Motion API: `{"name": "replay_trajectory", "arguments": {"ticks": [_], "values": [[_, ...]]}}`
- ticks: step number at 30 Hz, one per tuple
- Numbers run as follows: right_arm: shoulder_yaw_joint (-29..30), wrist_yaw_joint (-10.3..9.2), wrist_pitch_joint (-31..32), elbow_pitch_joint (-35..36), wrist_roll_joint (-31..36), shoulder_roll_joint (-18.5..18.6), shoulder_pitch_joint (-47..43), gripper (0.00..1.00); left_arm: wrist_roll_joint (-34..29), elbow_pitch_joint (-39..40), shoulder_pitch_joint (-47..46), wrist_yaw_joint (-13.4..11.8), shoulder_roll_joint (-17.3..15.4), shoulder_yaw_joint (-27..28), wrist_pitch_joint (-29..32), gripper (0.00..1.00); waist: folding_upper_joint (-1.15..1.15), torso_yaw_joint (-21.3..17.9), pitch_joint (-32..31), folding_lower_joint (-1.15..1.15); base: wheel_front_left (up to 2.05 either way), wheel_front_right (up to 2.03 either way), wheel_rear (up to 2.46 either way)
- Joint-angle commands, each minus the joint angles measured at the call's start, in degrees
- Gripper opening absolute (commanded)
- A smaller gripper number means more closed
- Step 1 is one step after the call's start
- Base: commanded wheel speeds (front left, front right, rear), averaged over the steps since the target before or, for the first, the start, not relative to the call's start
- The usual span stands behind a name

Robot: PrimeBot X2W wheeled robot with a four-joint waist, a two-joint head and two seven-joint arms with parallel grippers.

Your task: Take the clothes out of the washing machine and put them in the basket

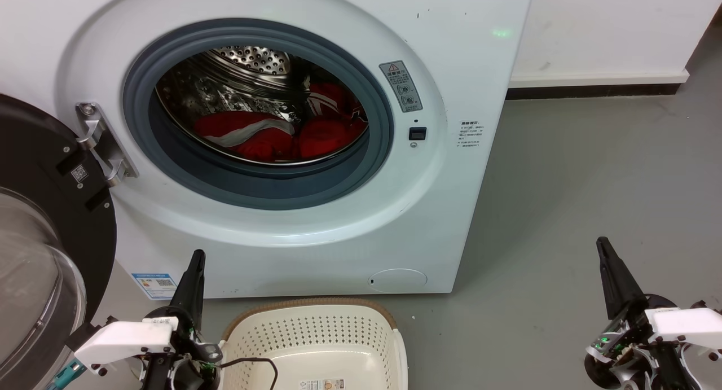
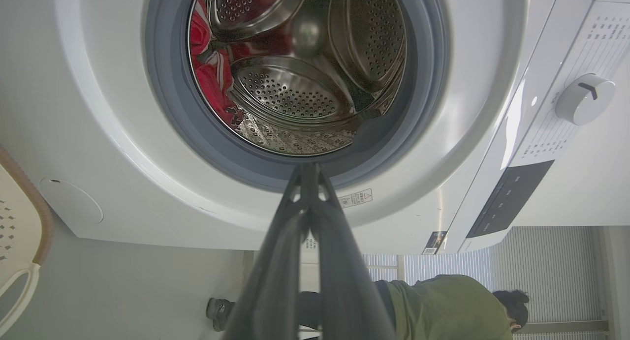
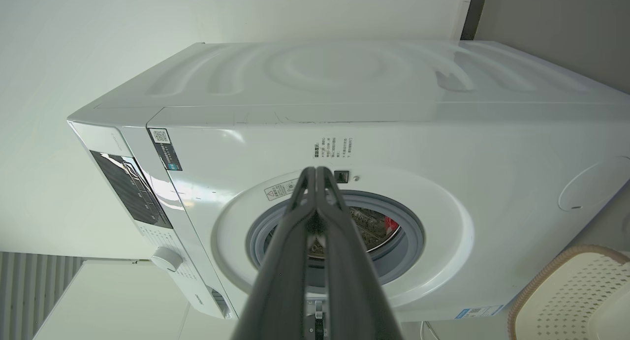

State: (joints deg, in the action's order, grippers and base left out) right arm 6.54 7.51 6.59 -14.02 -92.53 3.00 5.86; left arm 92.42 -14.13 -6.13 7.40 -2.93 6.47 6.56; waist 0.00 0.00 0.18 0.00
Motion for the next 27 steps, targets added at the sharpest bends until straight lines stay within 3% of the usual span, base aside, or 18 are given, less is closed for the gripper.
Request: {"name": "replay_trajectory", "arguments": {"ticks": [1,23,24,27], "values": [[0.0,-0.04,0.0,-0.1,0.3,-0.2,0.8,0.0,0.0,0.1,-0.3,0.2,0.1,0.2,0.1,0.0,0.0,0.0,0.0,0.0,0.0,0.0,0.0],[0.0,-0.03,0.0,-0.1,0.3,-0.2,0.8,0.0,0.0,0.1,-0.3,0.2,0.1,0.2,0.1,0.0,0.0,0.0,0.0,0.0,0.0,0.0,0.0],[0.0,0.0,0.0,-0.1,0.0,0.0,-0.1,1.0,0.0,-0.2,0.1,0.0,0.0,0.0,-0.1,1.0,0.0,0.0,0.0,0.0,0.0,0.0,0.0],[-0.1,-0.01,-0.1,-1.5,0.0,-0.1,-1.2,1.0,-0.1,-1.5,1.3,-0.1,0.1,-0.3,-0.1,1.0,0.0,0.0,0.0,0.0,0.0,0.0,0.0]]}}
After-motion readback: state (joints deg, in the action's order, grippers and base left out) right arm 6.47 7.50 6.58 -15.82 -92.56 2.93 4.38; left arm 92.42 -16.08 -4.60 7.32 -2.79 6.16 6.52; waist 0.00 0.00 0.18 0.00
